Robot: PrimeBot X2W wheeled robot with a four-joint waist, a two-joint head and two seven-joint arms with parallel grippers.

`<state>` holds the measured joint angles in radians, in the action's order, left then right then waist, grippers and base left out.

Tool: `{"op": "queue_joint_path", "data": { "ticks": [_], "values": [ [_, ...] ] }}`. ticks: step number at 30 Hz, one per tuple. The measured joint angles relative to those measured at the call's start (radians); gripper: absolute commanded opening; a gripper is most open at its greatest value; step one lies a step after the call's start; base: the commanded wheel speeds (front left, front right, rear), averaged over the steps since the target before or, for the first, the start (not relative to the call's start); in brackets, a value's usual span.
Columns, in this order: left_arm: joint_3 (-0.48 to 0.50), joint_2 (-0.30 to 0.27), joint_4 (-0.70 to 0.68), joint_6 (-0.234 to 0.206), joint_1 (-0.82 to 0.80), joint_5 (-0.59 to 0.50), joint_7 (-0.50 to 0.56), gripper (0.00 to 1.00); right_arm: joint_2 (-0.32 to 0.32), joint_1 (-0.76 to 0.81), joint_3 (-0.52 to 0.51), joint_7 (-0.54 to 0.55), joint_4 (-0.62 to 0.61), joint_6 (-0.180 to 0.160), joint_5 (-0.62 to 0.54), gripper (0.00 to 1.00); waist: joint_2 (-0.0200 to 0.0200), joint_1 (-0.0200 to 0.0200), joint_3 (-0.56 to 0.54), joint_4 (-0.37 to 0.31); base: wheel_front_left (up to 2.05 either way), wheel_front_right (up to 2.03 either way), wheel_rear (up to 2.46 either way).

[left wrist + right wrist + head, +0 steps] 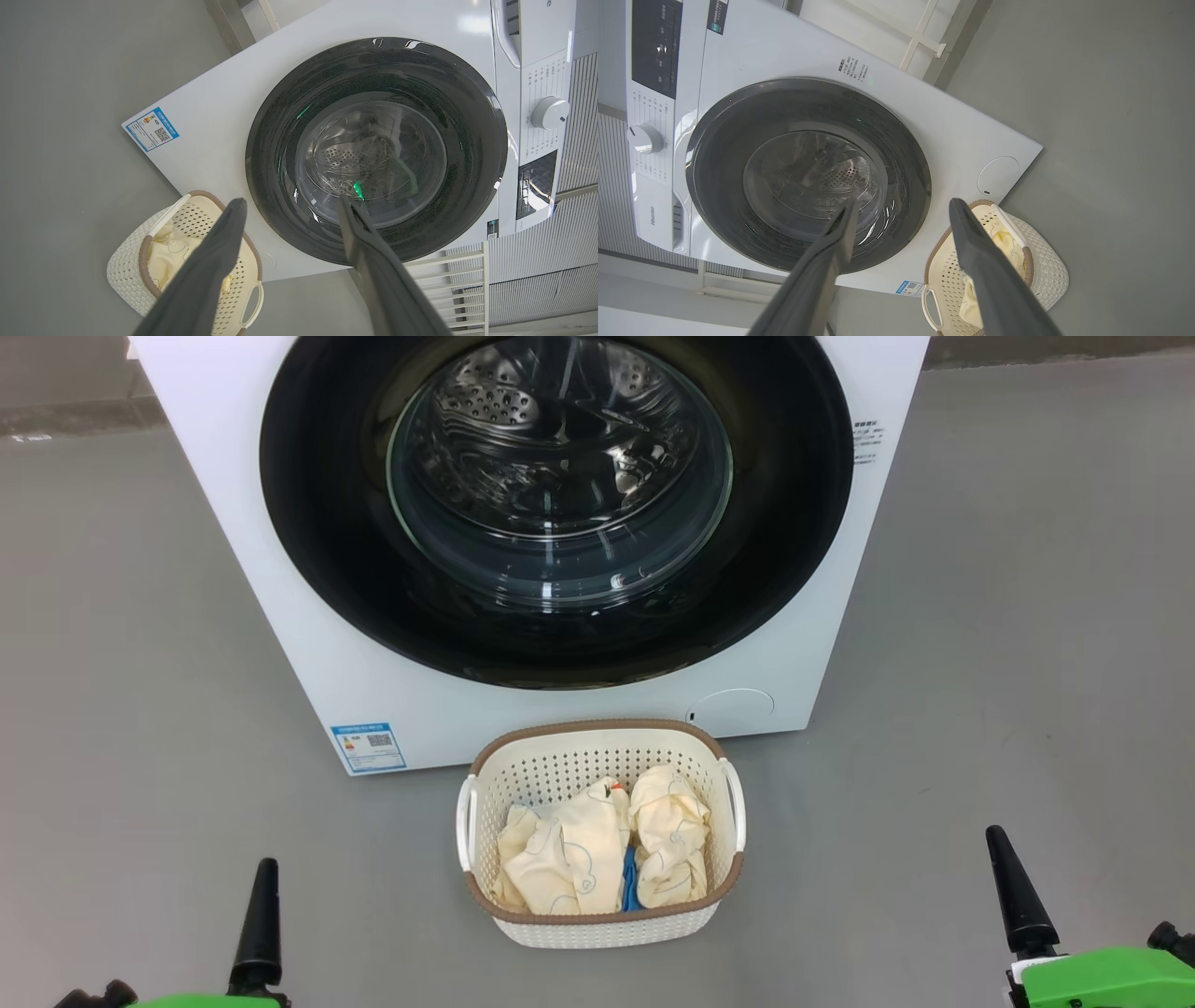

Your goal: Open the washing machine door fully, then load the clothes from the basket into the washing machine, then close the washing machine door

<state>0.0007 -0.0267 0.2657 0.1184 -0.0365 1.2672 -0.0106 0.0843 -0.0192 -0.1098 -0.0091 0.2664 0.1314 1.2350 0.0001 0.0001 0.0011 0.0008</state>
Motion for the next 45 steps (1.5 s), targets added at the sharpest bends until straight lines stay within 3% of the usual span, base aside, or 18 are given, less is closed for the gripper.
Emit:
{"op": "queue_joint_path", "data": {
  "ticks": [15, 23, 45],
  "values": [
    [-0.018, 0.002, -0.034, 0.0, 0.0, -0.267, -0.038, 1.0, -0.001, 0.0, -0.015, -0.042, -0.009, 0.0, -0.302, 1.0, 0.0, 0.0, -0.002, -0.001, 0.0, 0.0, 0.0],
    [-0.043, 0.002, -0.044, -0.001, 0.0, -0.425, -0.063, 1.0, -0.004, 0.0, -0.025, -0.064, -0.012, 0.0, -0.416, 1.0, 0.0, 0.0, -0.003, -0.001, 0.0, 0.0, 0.0],
    [-0.094, -0.003, -0.028, -0.021, -0.015, -0.72, -0.124, 1.0, -0.006, 0.001, -0.01, -0.076, -0.056, 0.0, -0.689, 1.0, 0.0, 0.0, -0.003, 0.002, 0.0, 0.0, 0.0]
  ]
}}
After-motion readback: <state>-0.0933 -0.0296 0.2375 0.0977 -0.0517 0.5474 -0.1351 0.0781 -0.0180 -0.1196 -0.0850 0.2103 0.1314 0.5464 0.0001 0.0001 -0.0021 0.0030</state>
